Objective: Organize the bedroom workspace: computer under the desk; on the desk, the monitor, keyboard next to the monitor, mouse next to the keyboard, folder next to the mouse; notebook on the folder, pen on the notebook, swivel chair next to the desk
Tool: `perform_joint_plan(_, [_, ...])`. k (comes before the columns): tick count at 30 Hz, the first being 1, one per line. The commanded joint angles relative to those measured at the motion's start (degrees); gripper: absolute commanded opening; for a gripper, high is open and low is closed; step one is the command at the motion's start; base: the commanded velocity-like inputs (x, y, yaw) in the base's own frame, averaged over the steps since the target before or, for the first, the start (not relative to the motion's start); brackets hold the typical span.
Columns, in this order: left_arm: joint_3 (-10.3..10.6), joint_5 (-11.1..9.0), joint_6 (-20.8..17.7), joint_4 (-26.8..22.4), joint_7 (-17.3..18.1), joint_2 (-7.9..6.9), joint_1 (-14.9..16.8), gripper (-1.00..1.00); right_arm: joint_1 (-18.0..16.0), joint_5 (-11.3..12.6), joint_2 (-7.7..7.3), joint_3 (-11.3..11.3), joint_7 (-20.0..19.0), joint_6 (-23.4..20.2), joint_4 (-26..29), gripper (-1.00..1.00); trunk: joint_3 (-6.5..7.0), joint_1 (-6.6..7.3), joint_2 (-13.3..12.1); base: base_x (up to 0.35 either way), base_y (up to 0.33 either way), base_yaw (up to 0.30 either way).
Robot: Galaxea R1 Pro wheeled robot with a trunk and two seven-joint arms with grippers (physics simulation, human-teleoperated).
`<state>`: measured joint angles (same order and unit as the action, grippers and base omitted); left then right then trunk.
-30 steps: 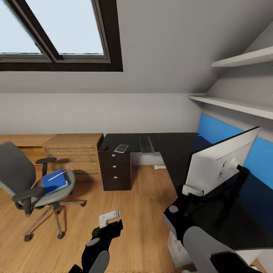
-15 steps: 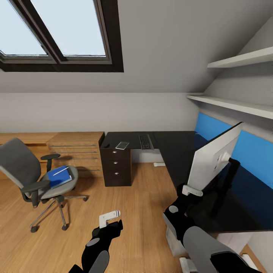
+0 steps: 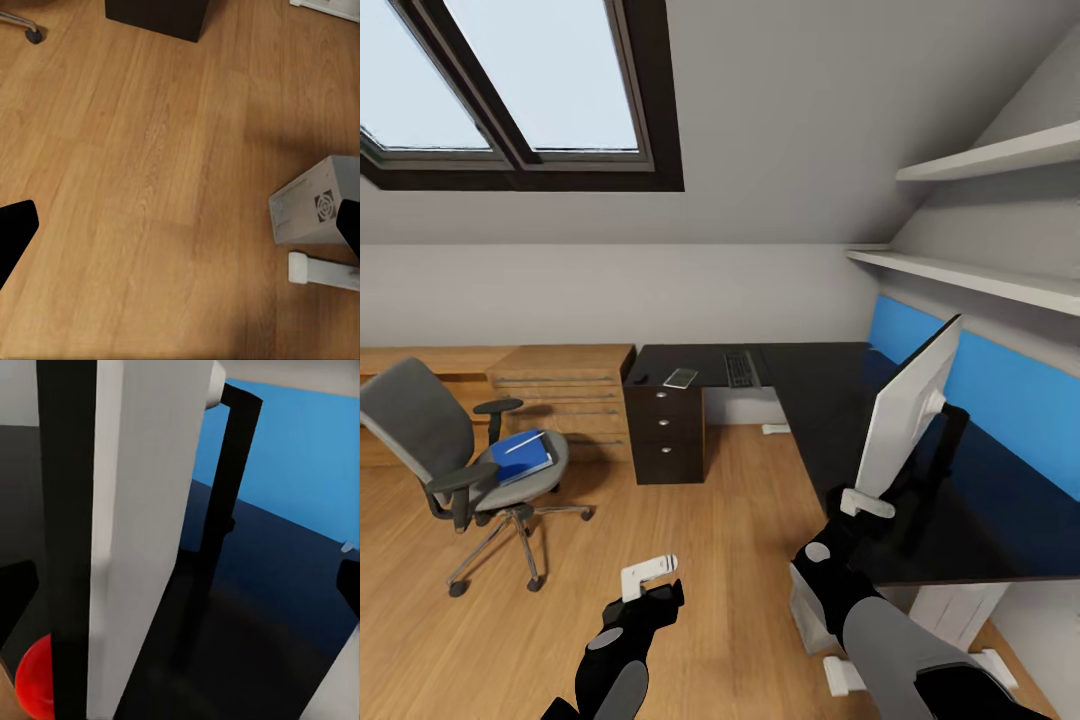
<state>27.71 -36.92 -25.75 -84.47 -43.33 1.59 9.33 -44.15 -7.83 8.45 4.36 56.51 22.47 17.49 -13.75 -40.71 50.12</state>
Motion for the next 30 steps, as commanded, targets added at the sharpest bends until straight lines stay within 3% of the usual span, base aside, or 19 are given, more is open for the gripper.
perform_joint_plan(1, [0.1,-0.4,-0.2,-0.1,-0.4,-0.01,0.1,1.00,-0.1,0.0,-0.01,0.2,0.3,0.2,-0.1,1.00,-0.08,-0.01,0.1,-0.014,-0.009,0.000])
perform_joint_plan(21, [0.1,-0.4,-0.1,-0.1,-0.4,0.03,0.1,1.00,-0.1,0.0,-0.01,0.2,0.2,0.2,-0.2,1.00,-0.08,-0.01,0.1,-0.059,-0.082,0.000])
perform_joint_plan(30, [0.1,-0.4,-0.1,-0.1,-0.4,0.04,0.1,1.00,-0.1,0.0,0.03,0.2,0.1,0.2,-0.2,1.00,-0.08,-0.01,0.1,-0.183,-0.056,0.000])
